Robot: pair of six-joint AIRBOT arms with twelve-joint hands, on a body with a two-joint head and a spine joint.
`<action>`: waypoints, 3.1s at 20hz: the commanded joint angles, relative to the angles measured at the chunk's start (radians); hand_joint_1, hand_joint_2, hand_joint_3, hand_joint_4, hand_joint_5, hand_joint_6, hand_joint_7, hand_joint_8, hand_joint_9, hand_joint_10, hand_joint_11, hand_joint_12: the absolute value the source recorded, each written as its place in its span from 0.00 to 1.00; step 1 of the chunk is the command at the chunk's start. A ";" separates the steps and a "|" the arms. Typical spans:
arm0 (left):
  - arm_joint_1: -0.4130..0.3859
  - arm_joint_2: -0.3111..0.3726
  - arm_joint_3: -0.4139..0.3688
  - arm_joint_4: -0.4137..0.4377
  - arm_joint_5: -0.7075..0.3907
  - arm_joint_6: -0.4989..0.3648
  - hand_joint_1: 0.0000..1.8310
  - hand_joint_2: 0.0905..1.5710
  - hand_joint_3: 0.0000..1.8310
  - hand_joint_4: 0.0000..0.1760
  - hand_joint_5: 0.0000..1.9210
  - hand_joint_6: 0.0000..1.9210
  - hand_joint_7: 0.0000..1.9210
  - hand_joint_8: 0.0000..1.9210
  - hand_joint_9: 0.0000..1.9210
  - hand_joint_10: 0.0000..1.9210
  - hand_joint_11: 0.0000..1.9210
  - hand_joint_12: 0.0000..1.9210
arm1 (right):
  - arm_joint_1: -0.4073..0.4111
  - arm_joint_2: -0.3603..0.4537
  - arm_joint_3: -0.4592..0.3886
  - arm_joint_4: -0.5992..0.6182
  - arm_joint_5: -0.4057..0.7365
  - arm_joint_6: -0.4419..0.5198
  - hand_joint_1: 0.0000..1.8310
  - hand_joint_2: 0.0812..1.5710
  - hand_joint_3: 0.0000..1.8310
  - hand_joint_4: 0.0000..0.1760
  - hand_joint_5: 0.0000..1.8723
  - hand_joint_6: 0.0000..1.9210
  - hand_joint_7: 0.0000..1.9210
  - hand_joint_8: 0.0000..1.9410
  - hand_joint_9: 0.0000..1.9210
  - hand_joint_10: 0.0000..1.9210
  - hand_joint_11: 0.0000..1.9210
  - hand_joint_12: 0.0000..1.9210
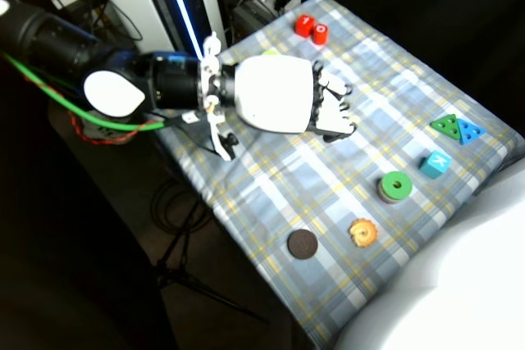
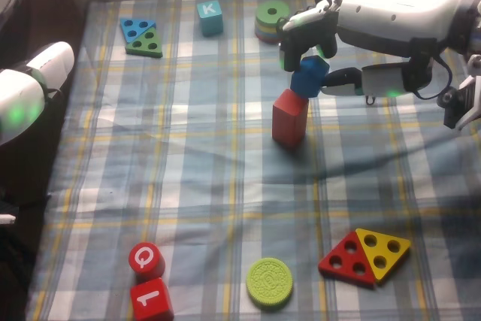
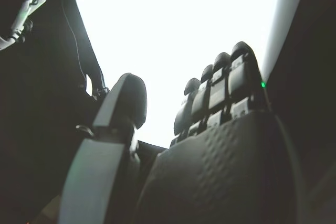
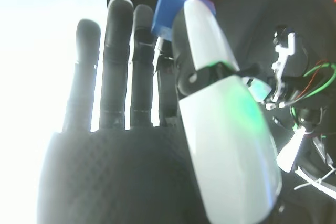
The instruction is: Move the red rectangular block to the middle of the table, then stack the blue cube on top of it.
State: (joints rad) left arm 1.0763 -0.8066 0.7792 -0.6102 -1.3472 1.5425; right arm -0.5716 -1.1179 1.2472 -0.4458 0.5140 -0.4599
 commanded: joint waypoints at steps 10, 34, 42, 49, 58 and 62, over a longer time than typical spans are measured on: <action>-0.008 -0.004 0.008 0.031 -0.128 -0.012 0.45 0.95 0.00 0.24 0.01 0.00 0.00 0.00 0.00 0.00 0.00 0.00 | 0.011 -0.002 -0.001 0.023 0.110 0.004 0.65 0.80 0.00 0.00 0.32 0.71 0.42 0.79 0.43 0.82 0.39 0.93; -0.008 -0.005 0.008 0.030 -0.129 -0.017 0.42 0.95 0.00 0.25 0.01 0.00 0.00 0.00 0.00 0.00 0.00 0.00 | 0.011 -0.002 -0.027 -0.028 0.142 0.004 0.63 0.80 0.00 0.00 0.35 0.69 0.39 0.81 0.39 0.91 0.35 1.00; -0.008 -0.006 0.009 0.030 -0.129 -0.019 0.42 0.95 0.00 0.21 0.02 0.00 0.00 0.00 0.00 0.00 0.00 0.00 | 0.011 -0.004 -0.027 -0.039 0.141 0.008 0.65 0.79 0.00 0.00 0.35 0.65 0.41 0.82 0.49 0.94 0.51 1.00; -0.008 -0.006 0.010 0.030 -0.130 -0.020 0.43 0.95 0.00 0.22 0.02 0.00 0.00 0.00 0.00 0.00 0.00 0.00 | 0.011 -0.010 -0.026 -0.046 0.141 0.014 0.64 0.80 0.00 0.00 0.37 0.66 0.38 0.82 0.35 0.87 0.32 1.00; -0.008 -0.008 0.010 0.028 -0.131 -0.021 0.43 0.95 0.00 0.20 0.02 0.00 0.00 0.00 0.00 0.00 0.00 0.00 | 0.011 -0.020 -0.019 -0.049 0.119 0.016 0.64 0.80 0.00 0.00 0.34 0.70 0.40 0.80 0.40 0.84 0.41 0.96; -0.008 -0.008 0.010 0.028 -0.133 -0.023 0.42 0.95 0.00 0.21 0.02 0.00 0.00 0.00 0.00 0.00 0.00 0.00 | 0.010 -0.021 -0.016 -0.049 0.117 0.021 0.65 0.80 0.00 0.00 0.33 0.71 0.42 0.78 0.44 0.86 0.44 0.99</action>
State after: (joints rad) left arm 1.0763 -0.8085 0.7841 -0.6147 -1.3537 1.5276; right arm -0.5720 -1.1362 1.2282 -0.5205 0.5354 -0.4438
